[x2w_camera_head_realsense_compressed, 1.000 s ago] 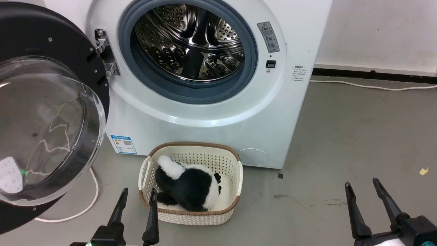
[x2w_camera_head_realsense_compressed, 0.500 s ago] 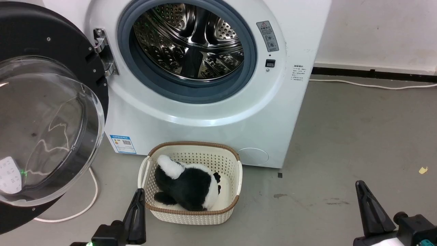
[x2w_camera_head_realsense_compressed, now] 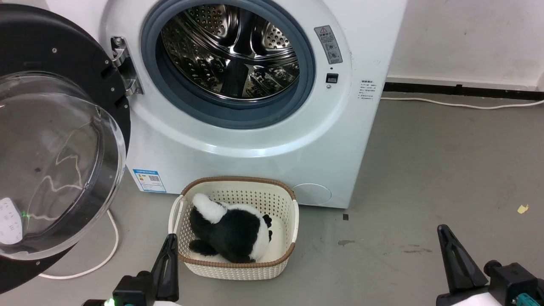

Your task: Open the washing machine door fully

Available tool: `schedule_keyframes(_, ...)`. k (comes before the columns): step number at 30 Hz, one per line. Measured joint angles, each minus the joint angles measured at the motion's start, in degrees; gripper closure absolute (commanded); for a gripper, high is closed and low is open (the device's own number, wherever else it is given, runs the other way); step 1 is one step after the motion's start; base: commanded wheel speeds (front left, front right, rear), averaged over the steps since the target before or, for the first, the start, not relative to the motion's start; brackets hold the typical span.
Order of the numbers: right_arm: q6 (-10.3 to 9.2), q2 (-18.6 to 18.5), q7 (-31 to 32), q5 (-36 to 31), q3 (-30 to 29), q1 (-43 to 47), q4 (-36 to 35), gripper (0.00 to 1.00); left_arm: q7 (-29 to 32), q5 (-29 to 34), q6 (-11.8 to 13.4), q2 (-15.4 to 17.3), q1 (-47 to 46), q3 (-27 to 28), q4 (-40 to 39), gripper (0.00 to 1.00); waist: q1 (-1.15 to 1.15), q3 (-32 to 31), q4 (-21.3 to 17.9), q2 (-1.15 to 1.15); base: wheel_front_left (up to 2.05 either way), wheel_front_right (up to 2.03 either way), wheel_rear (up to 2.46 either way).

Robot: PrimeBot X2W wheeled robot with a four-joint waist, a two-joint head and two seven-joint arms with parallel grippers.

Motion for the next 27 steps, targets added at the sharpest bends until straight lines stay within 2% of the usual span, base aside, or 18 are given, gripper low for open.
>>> schedule_keyframes(27, 0.00, 0.00, 3.10, -0.41, 1.09, -0.87, -0.16, 1.00, 3.02, 1.96, -1.12, -1.11, -1.15, 1.81, -0.24, 1.00, 0.00, 0.05, -1.07, 0.00, 0.00, 0.00, 0.00)
